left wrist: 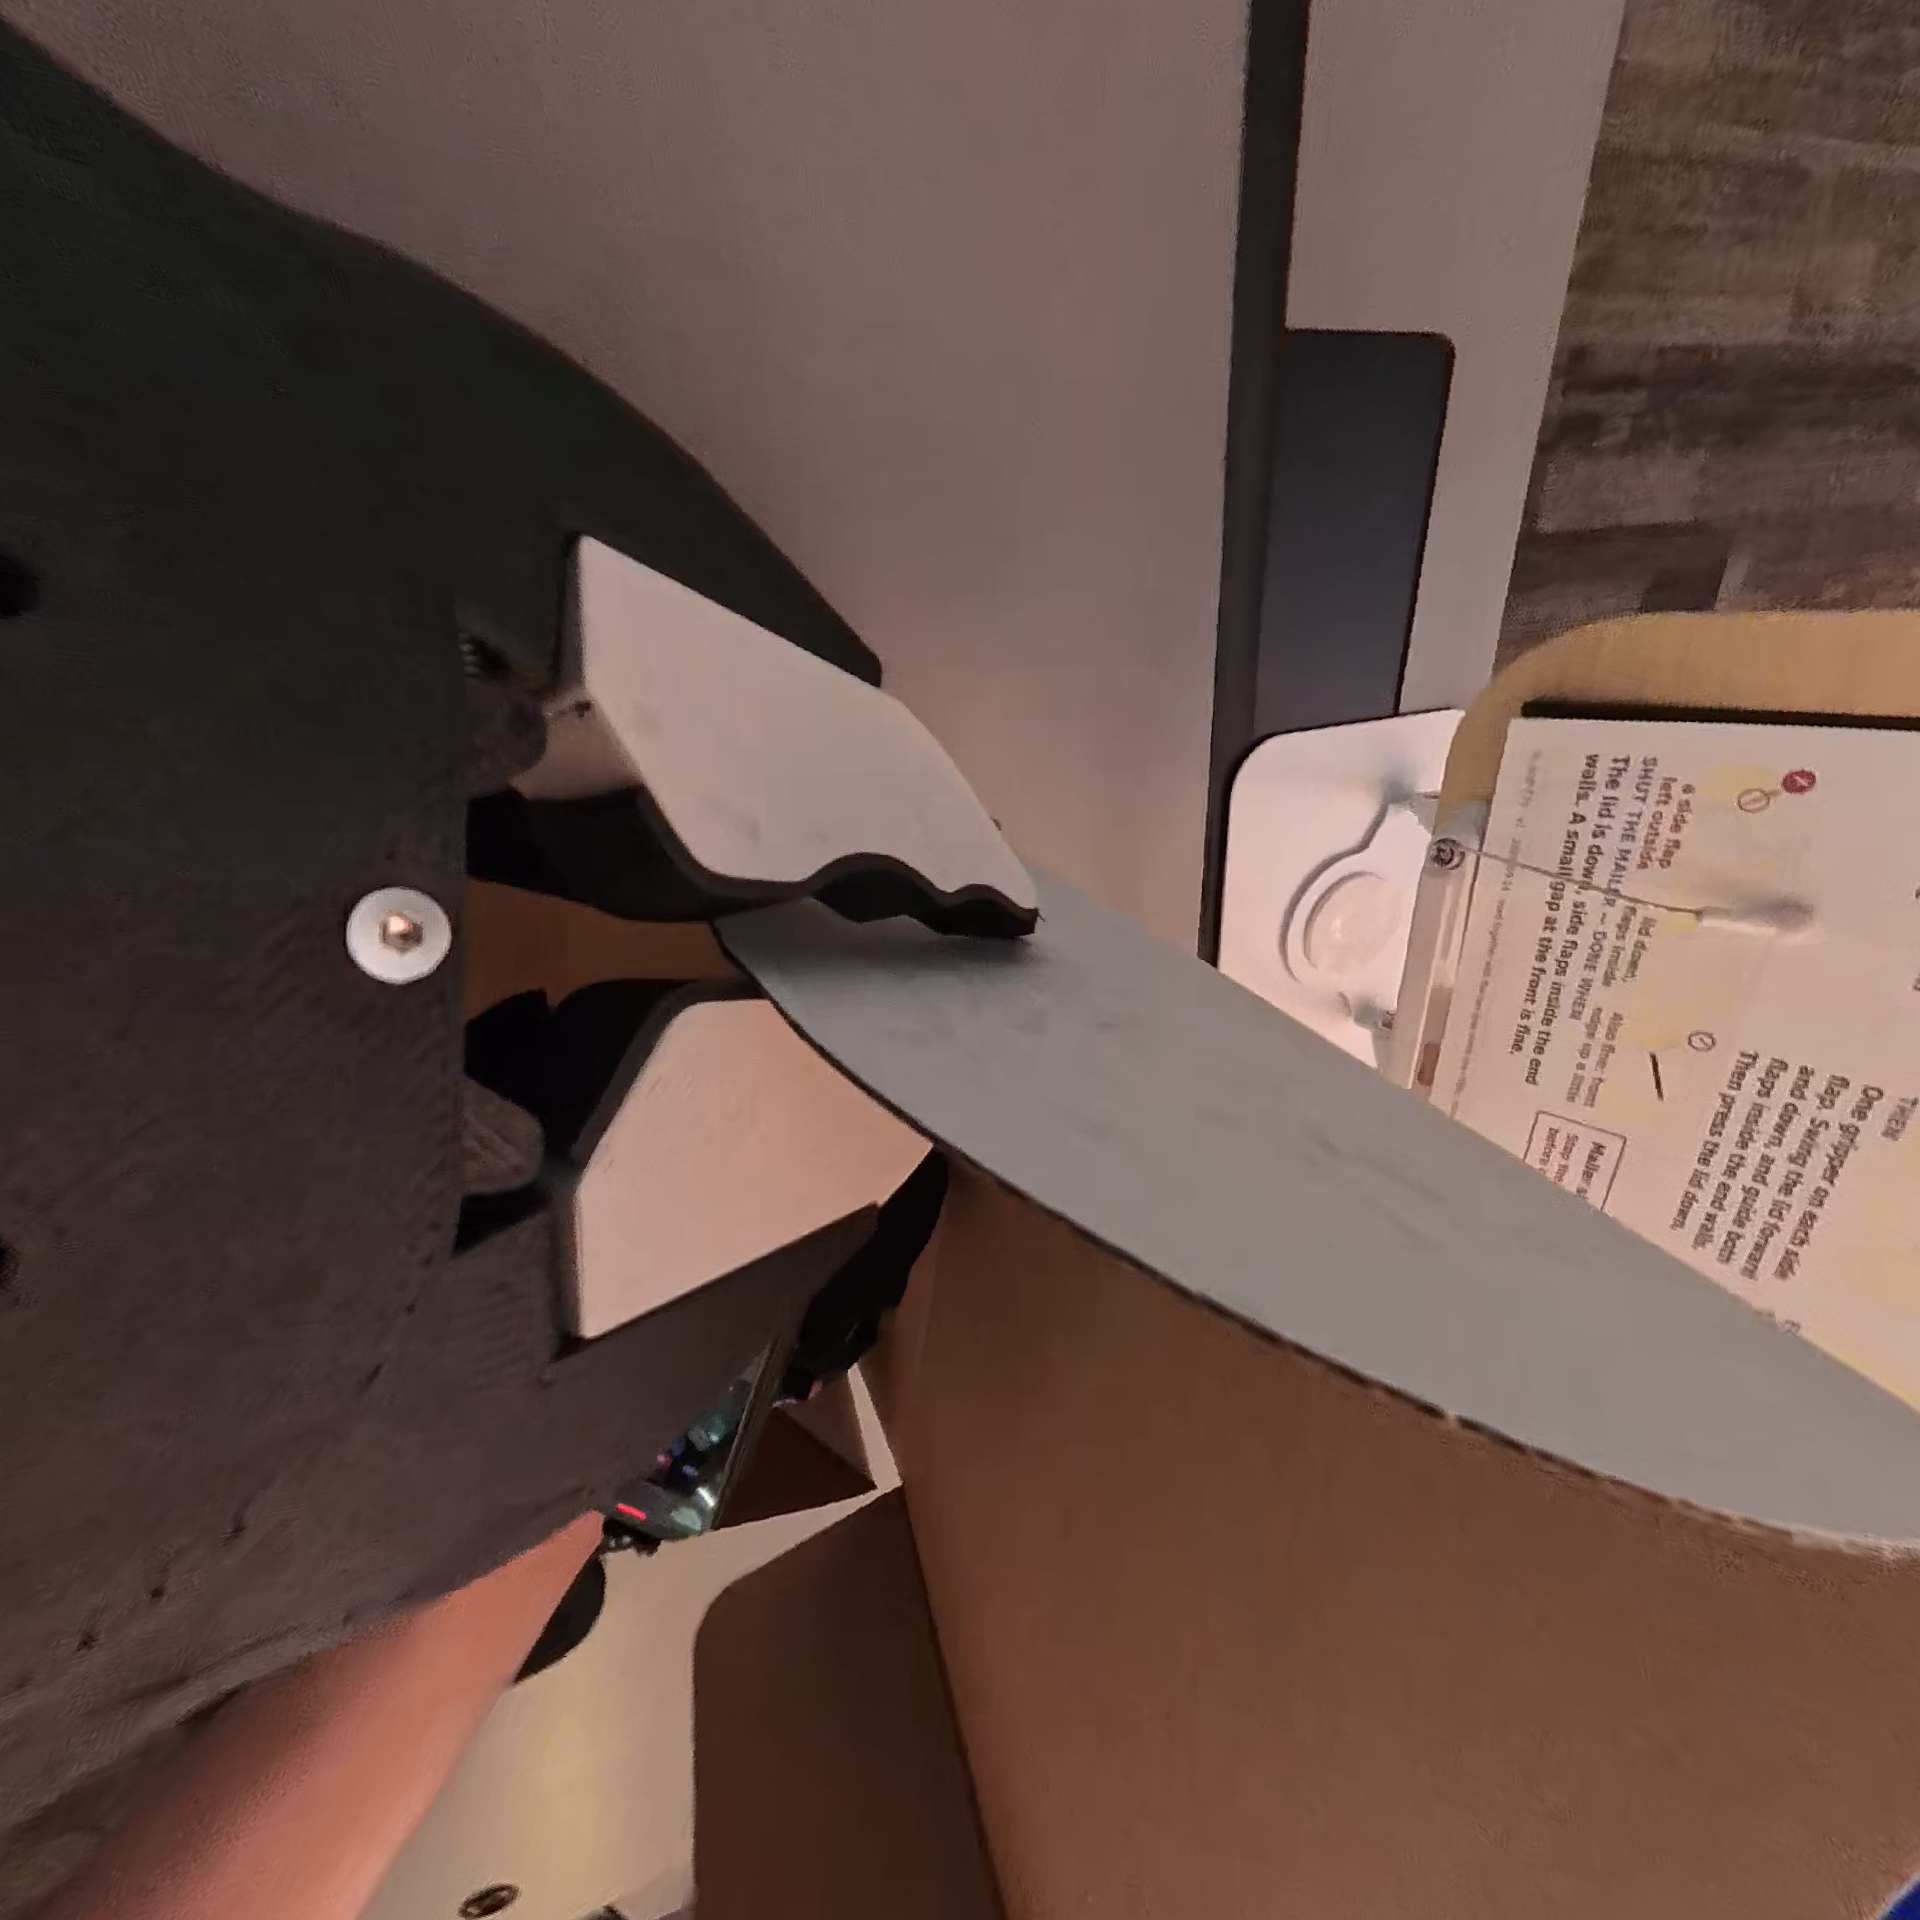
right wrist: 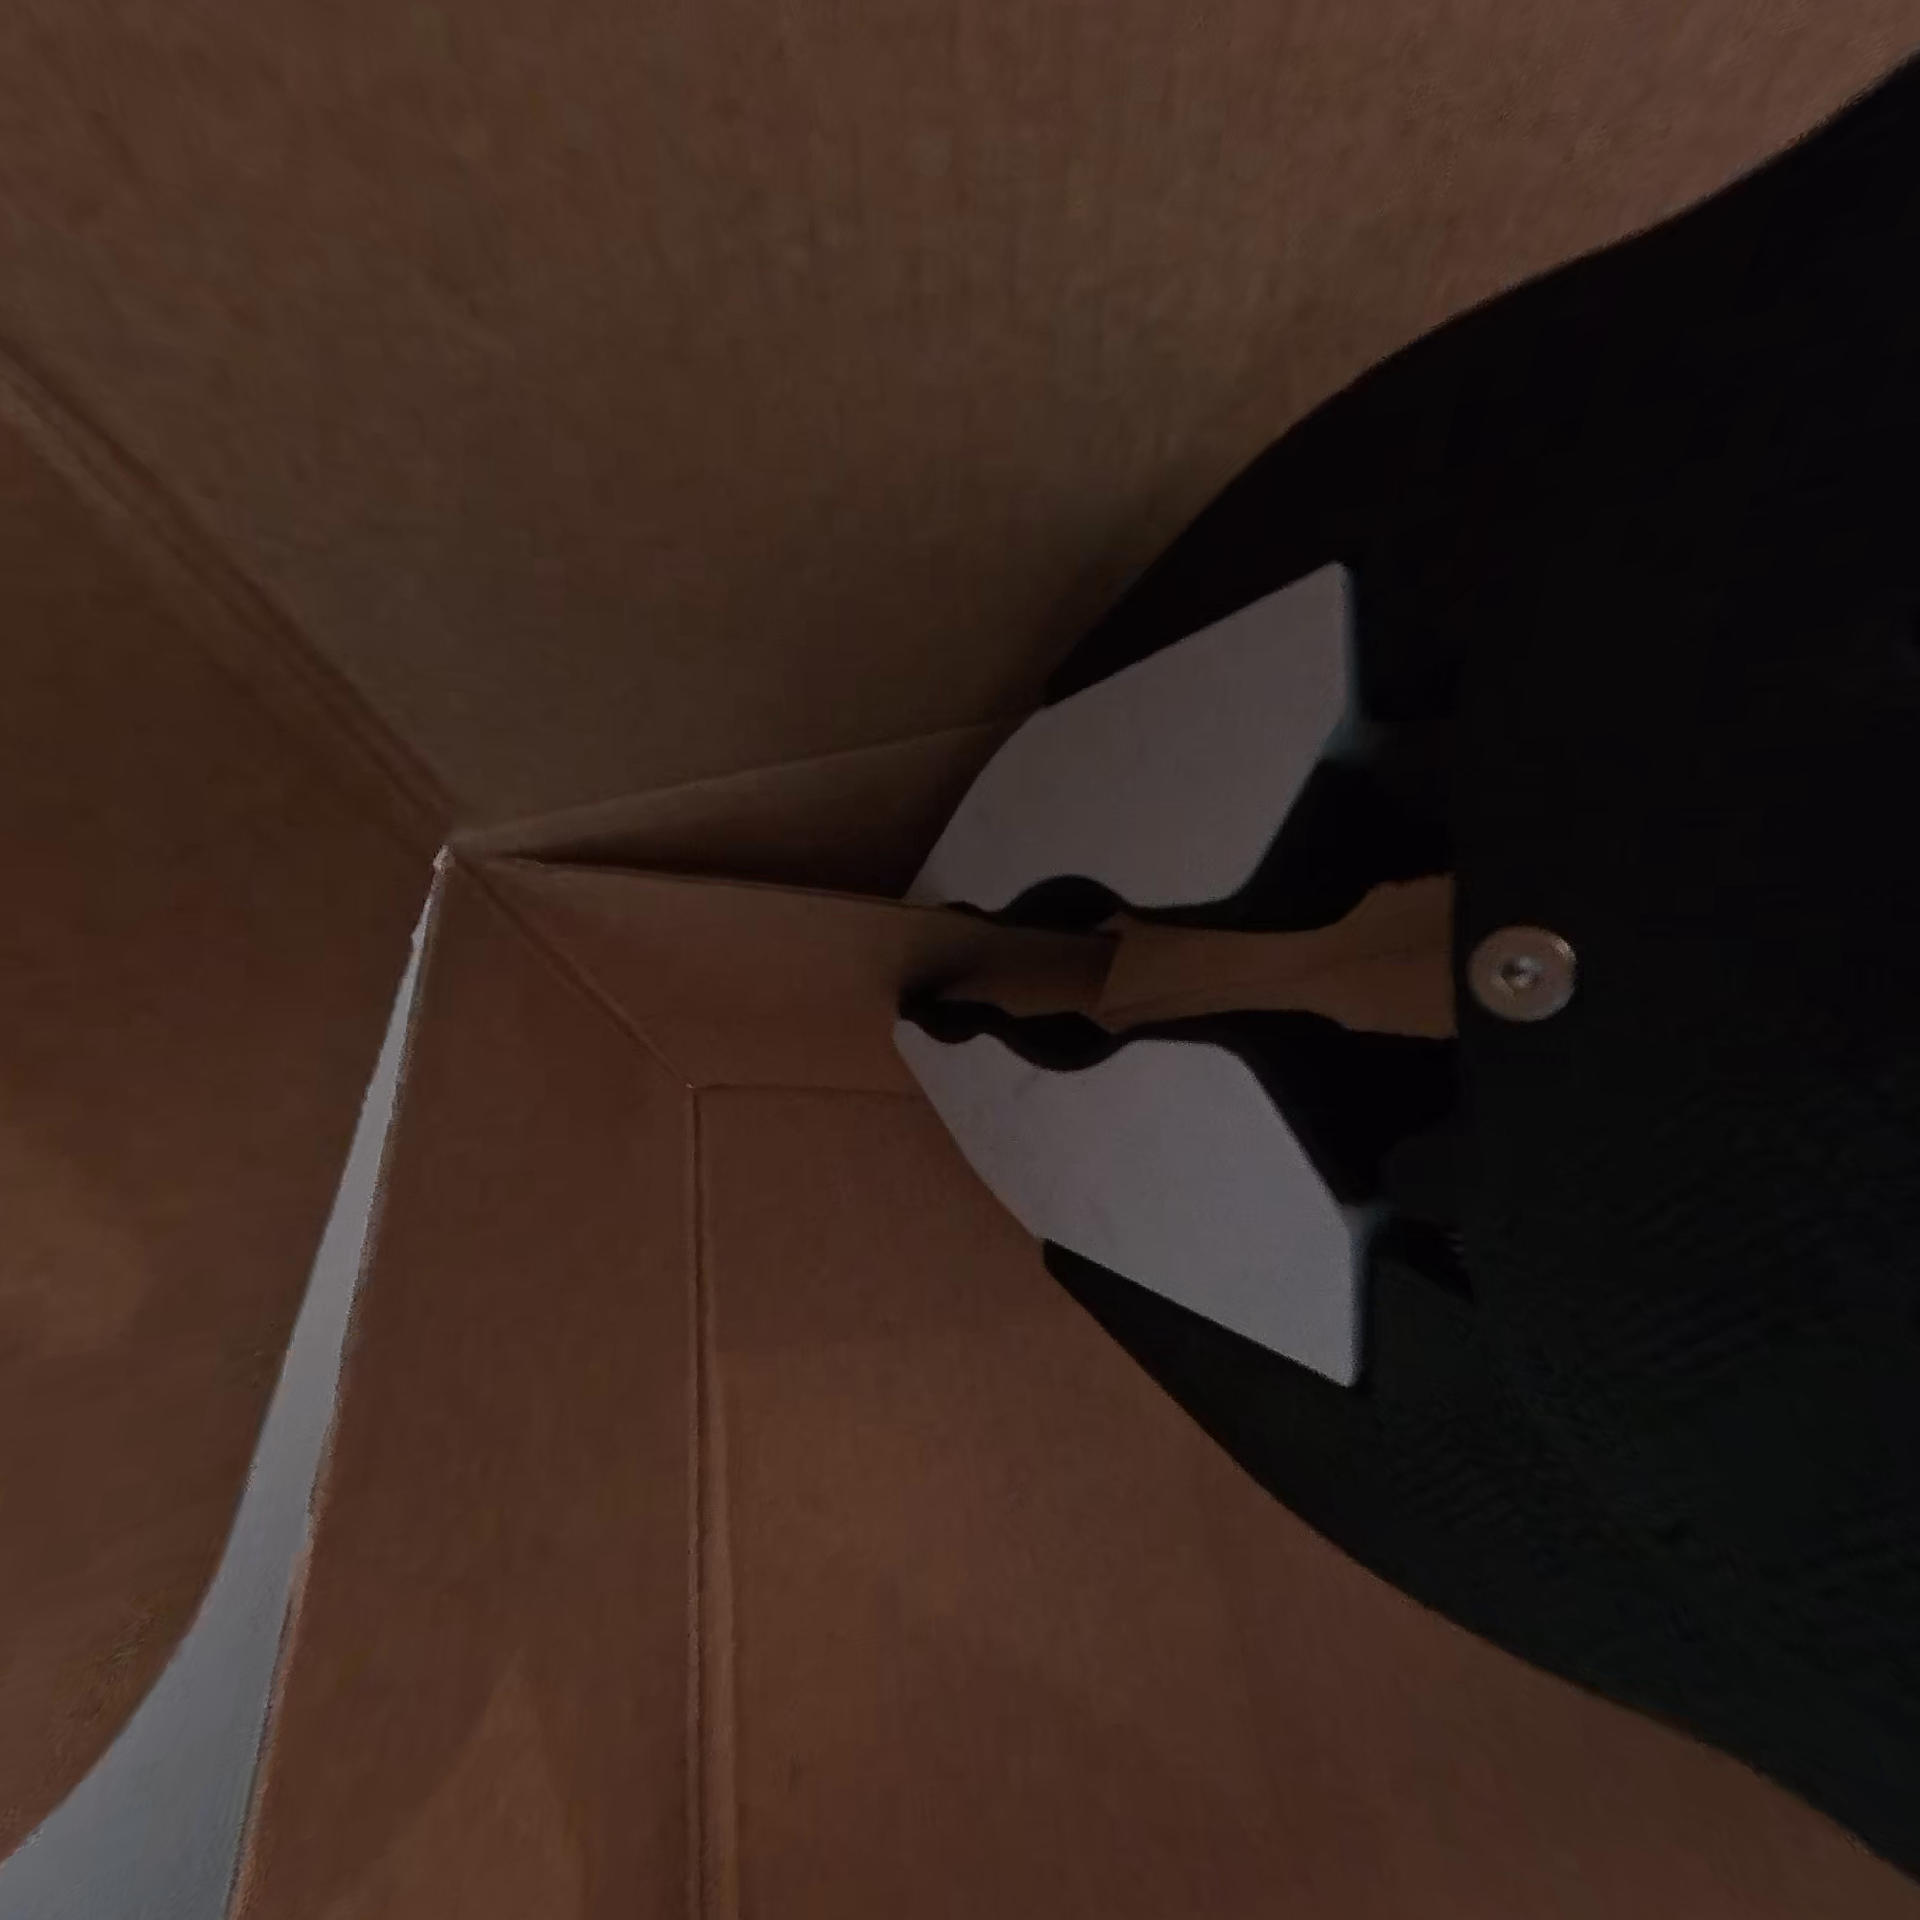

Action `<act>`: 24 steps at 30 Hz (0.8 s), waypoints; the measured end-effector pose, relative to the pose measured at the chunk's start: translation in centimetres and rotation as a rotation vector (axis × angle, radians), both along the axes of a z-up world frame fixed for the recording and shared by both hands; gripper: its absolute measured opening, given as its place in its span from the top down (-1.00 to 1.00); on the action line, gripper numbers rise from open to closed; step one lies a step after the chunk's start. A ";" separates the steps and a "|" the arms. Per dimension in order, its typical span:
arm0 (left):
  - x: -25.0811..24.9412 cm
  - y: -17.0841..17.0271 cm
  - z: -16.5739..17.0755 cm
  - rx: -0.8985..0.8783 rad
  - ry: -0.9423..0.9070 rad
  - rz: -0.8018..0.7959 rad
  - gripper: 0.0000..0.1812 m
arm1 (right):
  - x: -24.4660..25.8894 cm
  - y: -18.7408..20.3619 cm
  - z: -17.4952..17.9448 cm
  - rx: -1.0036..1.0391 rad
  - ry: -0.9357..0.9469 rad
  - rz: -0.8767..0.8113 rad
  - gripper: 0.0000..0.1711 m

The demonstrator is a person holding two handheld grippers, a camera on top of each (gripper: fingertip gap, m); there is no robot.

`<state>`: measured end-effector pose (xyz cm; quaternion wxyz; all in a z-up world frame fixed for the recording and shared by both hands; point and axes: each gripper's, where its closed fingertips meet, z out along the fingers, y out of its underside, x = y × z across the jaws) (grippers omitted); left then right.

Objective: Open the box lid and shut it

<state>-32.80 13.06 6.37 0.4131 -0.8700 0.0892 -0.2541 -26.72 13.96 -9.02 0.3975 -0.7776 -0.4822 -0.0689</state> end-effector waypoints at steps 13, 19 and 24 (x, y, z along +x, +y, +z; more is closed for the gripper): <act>-0.3 -3.1 -3.3 0.162 -0.179 0.078 0.89 | 1.7 -1.0 0.0 0.054 -0.111 -0.022 0.72; 0.7 -3.1 -3.4 0.180 -0.217 0.053 0.83 | 2.0 -7.5 4.3 0.122 -0.148 0.010 0.70; 0.6 -3.6 -2.3 0.238 -0.279 0.060 0.56 | 2.8 -19.5 10.6 0.103 0.157 0.075 0.74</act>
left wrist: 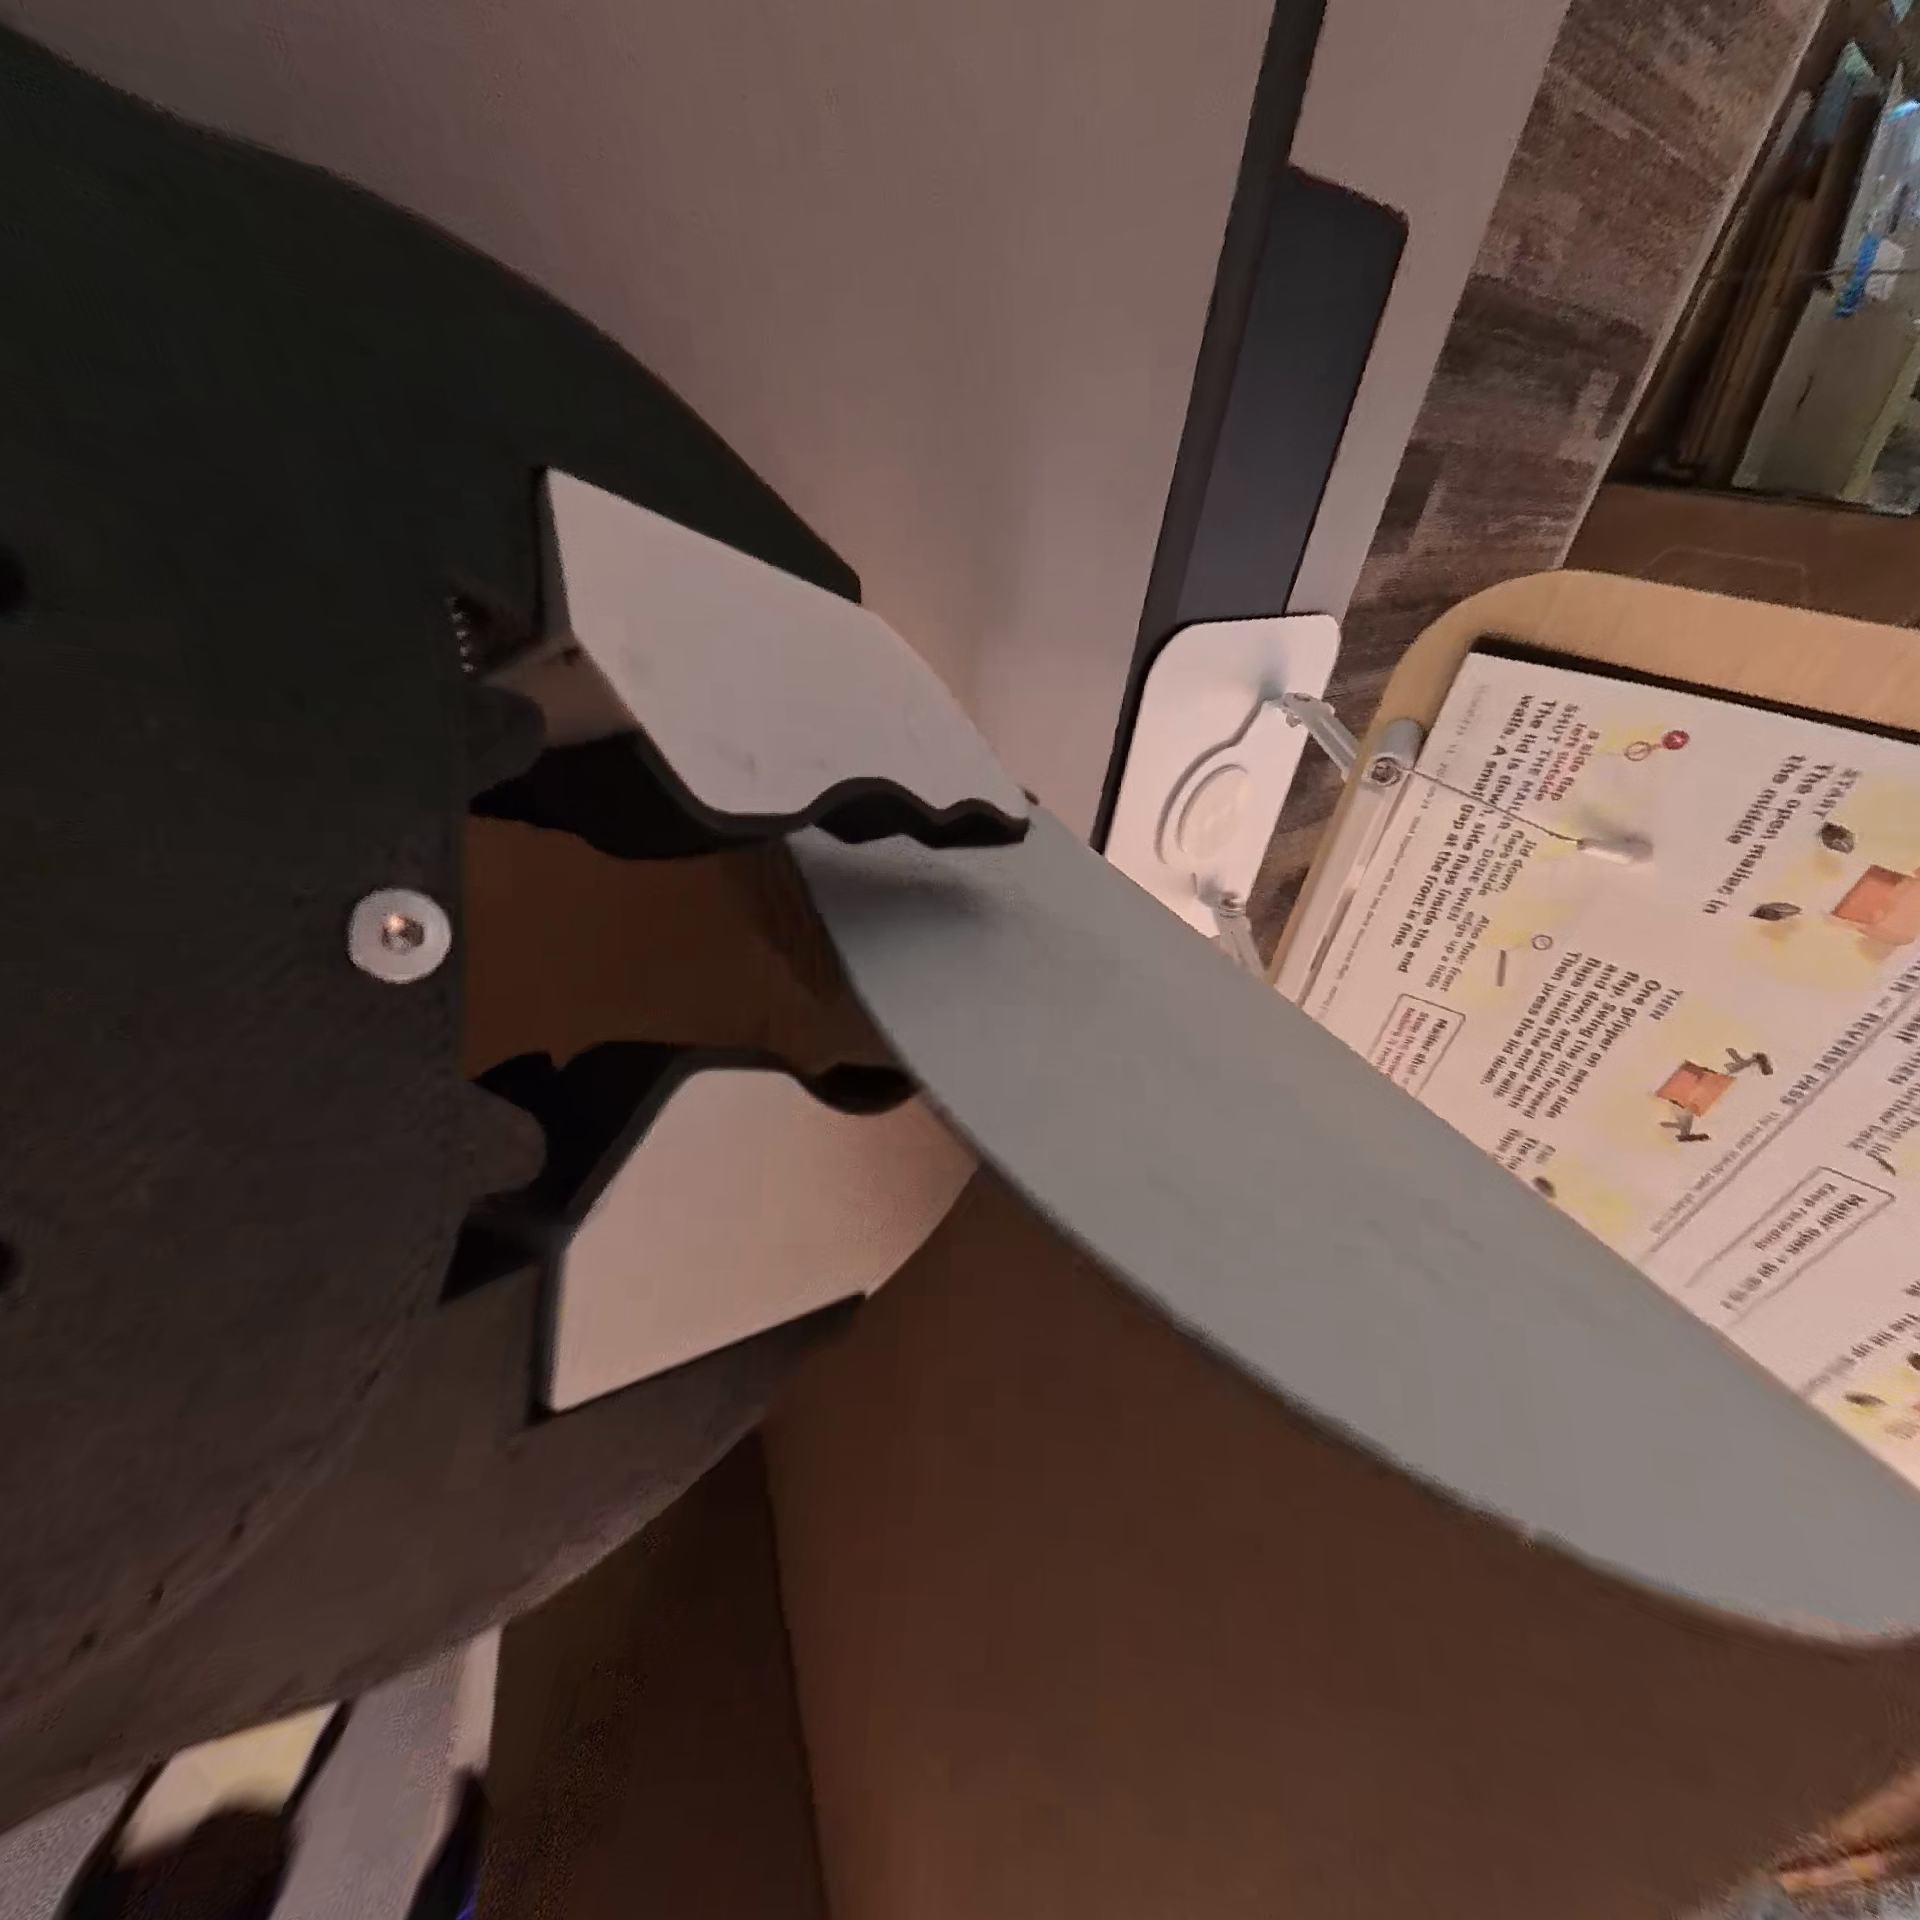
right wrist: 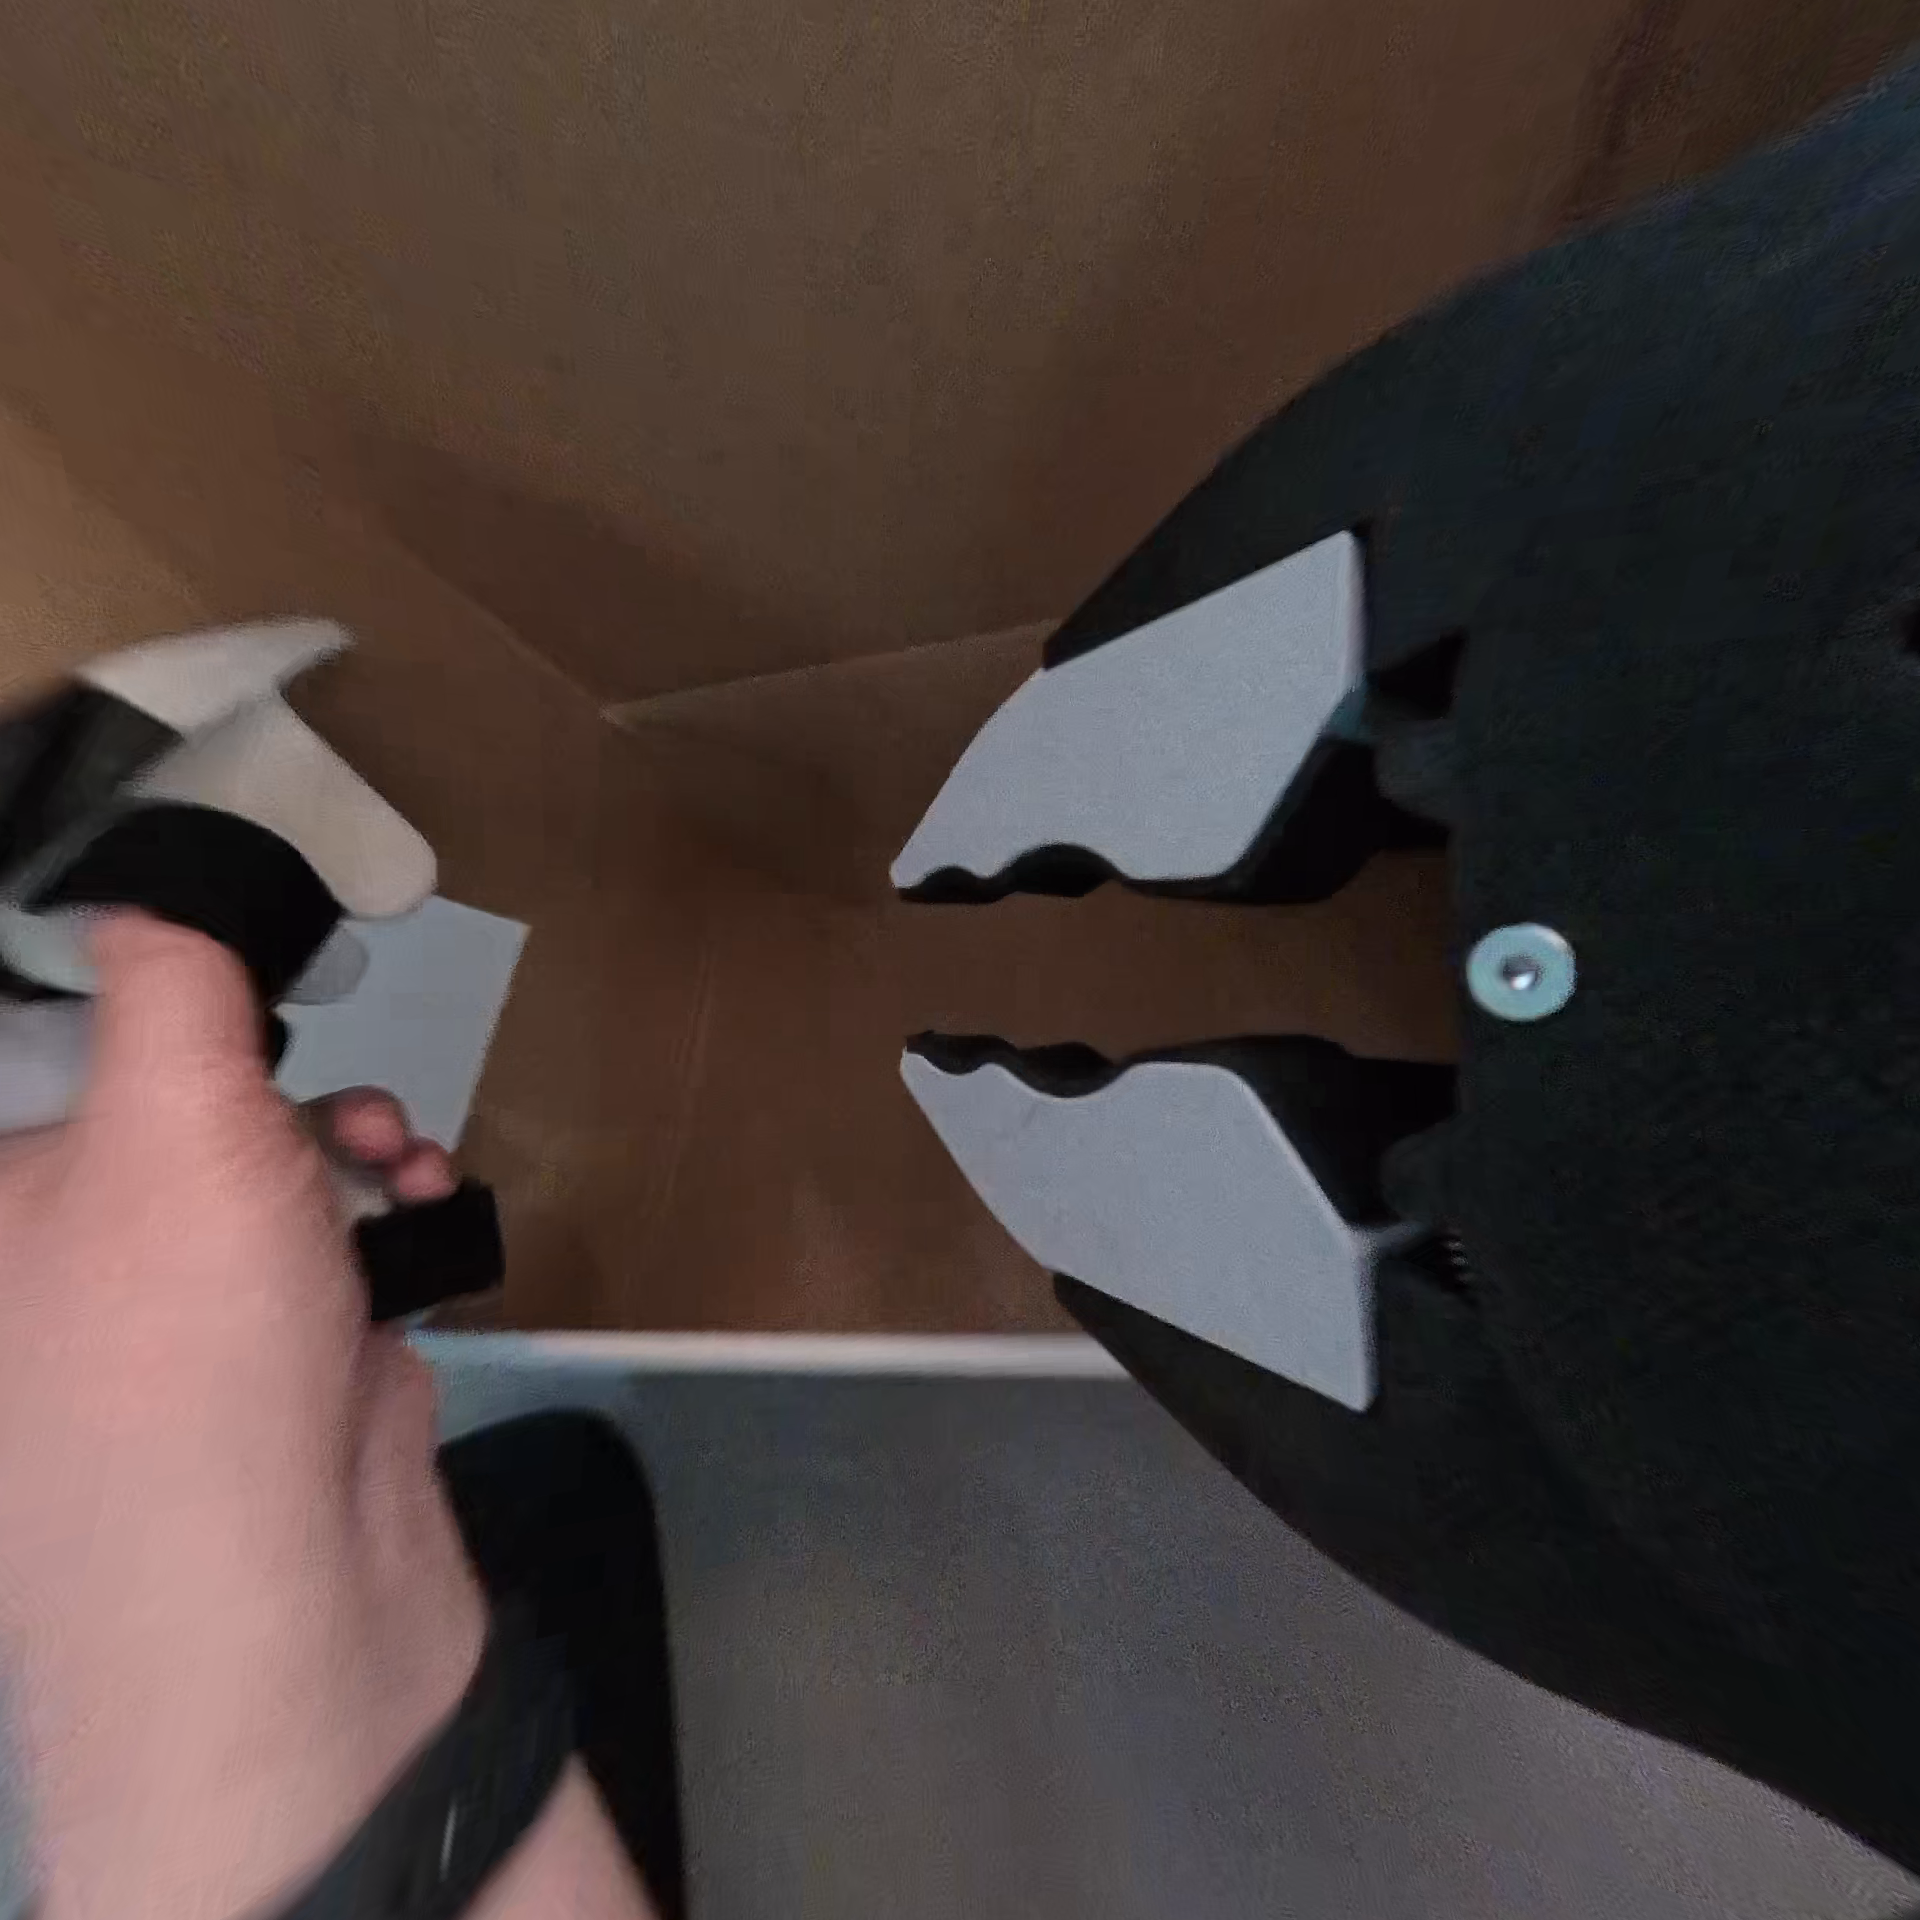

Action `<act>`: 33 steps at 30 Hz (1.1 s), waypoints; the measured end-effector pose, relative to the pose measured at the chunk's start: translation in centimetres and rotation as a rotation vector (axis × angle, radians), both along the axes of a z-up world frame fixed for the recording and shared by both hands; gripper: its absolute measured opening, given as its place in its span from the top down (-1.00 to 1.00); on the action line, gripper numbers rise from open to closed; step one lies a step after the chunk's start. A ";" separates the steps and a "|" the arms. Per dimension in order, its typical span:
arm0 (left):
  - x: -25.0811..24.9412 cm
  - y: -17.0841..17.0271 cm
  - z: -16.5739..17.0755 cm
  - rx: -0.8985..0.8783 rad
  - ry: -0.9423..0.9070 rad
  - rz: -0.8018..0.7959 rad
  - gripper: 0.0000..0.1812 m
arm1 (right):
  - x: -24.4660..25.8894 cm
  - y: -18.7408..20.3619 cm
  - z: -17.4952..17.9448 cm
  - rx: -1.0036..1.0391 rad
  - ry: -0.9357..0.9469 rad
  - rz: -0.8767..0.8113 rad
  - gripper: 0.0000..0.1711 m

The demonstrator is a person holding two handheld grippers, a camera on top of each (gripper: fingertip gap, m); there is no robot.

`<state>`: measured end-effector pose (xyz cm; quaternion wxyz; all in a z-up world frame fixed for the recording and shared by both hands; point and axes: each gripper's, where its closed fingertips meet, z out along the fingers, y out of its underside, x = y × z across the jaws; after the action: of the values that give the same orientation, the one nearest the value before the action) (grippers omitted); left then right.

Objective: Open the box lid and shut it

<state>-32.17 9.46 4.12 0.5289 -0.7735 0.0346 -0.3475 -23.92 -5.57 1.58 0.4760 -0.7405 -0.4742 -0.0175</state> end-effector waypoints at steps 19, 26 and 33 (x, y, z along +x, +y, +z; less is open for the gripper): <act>21.0 -11.0 -4.9 0.402 0.864 -0.841 0.51 | 19.0 -1.4 3.6 0.240 0.551 -0.575 0.40; 24.0 -9.3 -9.9 0.407 1.132 -0.983 0.58 | 19.6 -0.8 1.5 0.173 0.632 -0.612 0.75; 24.6 -7.1 -12.8 0.334 1.198 -0.918 0.89 | 20.7 0.3 1.9 0.144 0.666 -0.622 0.95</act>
<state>-7.60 2.32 -8.69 0.3325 -0.6478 0.6839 -0.0443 -3.23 -5.30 3.52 0.6248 -0.7779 -0.0482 0.0461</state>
